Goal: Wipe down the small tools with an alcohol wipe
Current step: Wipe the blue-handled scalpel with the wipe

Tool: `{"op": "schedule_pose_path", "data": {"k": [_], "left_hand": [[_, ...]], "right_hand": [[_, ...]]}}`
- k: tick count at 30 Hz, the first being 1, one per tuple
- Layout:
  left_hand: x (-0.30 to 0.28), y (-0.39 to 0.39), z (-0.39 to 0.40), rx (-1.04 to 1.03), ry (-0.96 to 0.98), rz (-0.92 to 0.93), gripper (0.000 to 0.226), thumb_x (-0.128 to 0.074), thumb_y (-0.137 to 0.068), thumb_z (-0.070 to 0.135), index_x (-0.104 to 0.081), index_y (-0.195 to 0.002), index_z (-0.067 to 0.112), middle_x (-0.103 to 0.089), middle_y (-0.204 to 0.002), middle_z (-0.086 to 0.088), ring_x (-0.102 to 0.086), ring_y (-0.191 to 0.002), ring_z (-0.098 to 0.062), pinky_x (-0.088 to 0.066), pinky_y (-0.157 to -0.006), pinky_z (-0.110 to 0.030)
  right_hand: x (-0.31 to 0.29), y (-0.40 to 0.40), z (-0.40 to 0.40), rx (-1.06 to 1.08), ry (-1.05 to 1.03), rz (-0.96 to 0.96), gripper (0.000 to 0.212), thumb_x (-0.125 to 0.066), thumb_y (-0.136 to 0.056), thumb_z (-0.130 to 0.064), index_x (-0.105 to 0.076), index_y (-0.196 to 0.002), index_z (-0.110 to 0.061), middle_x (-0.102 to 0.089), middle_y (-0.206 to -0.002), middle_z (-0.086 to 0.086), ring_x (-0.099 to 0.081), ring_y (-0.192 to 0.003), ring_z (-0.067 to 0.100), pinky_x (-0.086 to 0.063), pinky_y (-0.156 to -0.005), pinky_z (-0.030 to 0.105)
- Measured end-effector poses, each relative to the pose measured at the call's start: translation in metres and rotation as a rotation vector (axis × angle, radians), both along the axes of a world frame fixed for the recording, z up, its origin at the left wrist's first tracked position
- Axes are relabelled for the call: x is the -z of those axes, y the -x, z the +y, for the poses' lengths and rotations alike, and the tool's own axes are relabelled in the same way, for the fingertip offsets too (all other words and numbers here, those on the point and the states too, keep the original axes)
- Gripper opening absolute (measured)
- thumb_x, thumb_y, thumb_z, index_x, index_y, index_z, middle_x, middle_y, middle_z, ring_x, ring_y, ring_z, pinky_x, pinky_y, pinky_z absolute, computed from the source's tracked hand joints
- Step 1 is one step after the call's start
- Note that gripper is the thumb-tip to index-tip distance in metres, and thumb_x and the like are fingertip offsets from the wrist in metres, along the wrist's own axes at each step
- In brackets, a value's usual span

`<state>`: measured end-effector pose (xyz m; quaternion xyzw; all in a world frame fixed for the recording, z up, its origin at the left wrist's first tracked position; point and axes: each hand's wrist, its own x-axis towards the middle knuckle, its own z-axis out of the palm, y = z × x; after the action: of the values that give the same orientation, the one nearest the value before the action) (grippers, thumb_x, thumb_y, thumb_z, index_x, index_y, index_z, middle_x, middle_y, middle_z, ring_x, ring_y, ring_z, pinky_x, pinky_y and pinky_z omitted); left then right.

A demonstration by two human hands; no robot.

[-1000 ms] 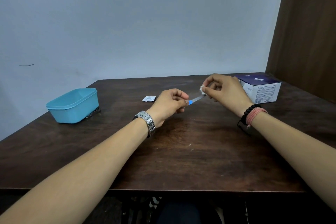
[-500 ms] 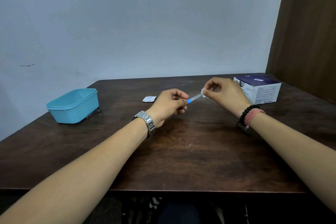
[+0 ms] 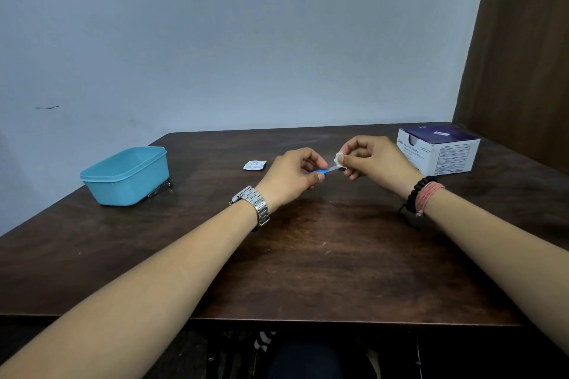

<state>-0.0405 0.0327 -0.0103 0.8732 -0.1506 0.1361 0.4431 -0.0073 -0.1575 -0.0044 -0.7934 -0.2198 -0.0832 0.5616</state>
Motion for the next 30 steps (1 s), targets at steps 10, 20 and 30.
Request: {"op": "schedule_pose_path", "data": {"k": [10, 20, 30], "left_hand": [[0.000, 0.001, -0.001, 0.008, -0.073, -0.004, 0.013, -0.053, -0.097, 0.013, -0.066, -0.103, 0.012, -0.072, -0.079, 0.001, -0.061, -0.061, -0.002, -0.055, -0.065, -0.016], [-0.002, 0.005, -0.005, 0.031, -0.095, 0.026, 0.018, -0.051, -0.099, 0.023, -0.063, -0.104, 0.010, -0.072, -0.074, 0.000, -0.062, -0.058, -0.005, -0.049, -0.055, -0.017], [-0.003, 0.008, -0.008, 0.136, 0.151, 0.183, 0.020, -0.051, -0.100, 0.026, -0.061, -0.103, 0.010, -0.070, -0.074, -0.004, -0.058, -0.059, -0.010, -0.048, -0.058, -0.023]], "right_hand": [[-0.004, 0.005, -0.001, 0.195, 0.236, -0.298, 0.007, -0.072, -0.083, -0.025, -0.067, -0.079, -0.021, -0.068, -0.071, -0.007, -0.063, -0.064, 0.007, -0.048, -0.064, 0.019], [-0.010, 0.020, 0.008, 0.064, 0.260, -0.423, 0.005, -0.071, -0.084, -0.021, -0.066, -0.083, -0.020, -0.065, -0.064, -0.009, -0.057, -0.058, 0.003, -0.042, -0.058, 0.012], [-0.009, 0.018, 0.007, 0.030, 0.319, -0.417, 0.004, -0.071, -0.084, -0.017, -0.067, -0.083, -0.018, -0.063, -0.057, -0.008, -0.055, -0.051, 0.002, -0.038, -0.054, 0.011]]}}
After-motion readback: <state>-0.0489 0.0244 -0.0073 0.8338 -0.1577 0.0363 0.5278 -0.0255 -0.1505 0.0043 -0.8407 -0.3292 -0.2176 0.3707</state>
